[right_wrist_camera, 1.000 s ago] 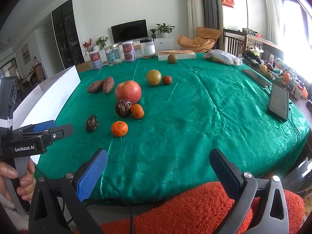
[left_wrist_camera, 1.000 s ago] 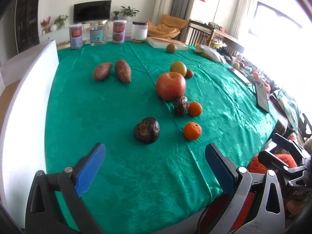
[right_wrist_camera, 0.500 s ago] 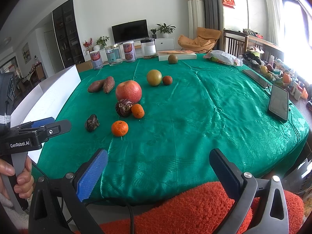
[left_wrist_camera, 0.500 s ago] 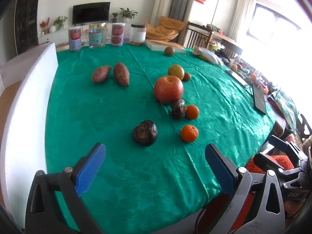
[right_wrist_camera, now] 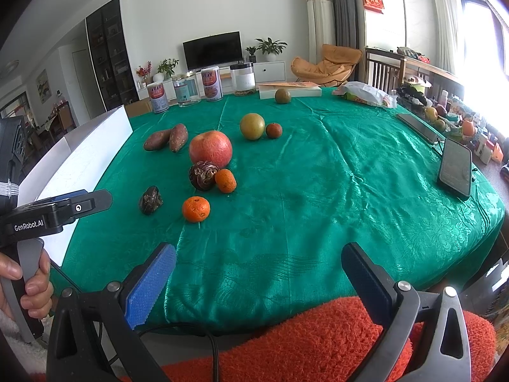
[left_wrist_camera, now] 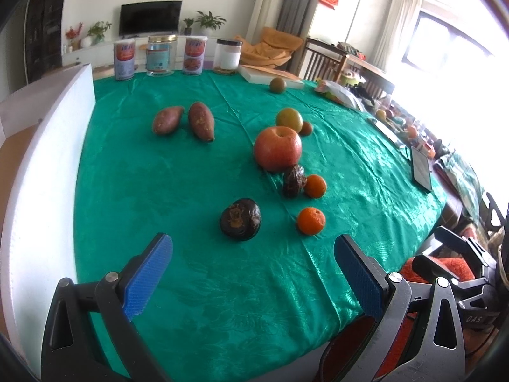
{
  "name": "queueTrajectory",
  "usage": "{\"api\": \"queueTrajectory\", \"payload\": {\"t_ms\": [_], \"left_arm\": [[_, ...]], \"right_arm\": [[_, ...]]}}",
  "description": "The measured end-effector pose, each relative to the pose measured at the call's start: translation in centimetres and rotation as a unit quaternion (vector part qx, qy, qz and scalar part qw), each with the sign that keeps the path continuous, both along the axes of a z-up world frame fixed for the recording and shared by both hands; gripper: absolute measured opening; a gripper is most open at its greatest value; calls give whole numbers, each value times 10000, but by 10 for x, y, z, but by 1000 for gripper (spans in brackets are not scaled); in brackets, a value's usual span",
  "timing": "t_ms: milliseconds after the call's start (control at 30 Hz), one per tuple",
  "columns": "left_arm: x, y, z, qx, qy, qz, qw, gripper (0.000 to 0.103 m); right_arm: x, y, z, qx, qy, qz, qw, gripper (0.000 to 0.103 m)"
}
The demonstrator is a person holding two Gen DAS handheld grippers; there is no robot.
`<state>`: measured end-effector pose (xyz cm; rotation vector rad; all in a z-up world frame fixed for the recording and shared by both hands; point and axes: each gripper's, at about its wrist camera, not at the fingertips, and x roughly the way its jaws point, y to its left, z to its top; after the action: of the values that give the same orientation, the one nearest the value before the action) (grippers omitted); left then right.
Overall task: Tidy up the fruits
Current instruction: 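Move the left tool toward the dark brown passion fruit, then close the left tool on the passion fruit while the right tool grasps the yellow fruit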
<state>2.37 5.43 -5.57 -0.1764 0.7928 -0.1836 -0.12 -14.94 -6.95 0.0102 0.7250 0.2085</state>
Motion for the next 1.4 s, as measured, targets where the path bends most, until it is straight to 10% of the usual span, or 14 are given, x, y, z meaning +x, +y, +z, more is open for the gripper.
{"api": "queueTrajectory", "payload": {"t_ms": [600,1000,1133,1400], "left_arm": [[34,3,-20,56,642,-293,9975,101],[75,-24,-46,887,530,-406,9938,99],[75,-29,-52,1010,605,-593,9913,58],[75,-25,-52,904,490,-483,9935,41]], "right_arm": [[-2,-2,0,77,36,40,10000,103],[6,-16,-3,454,330,60,9984,103],[28,-30,4,783,668,-15,9947,103],[170,-36,29,446,735,-148,9962,103]]}}
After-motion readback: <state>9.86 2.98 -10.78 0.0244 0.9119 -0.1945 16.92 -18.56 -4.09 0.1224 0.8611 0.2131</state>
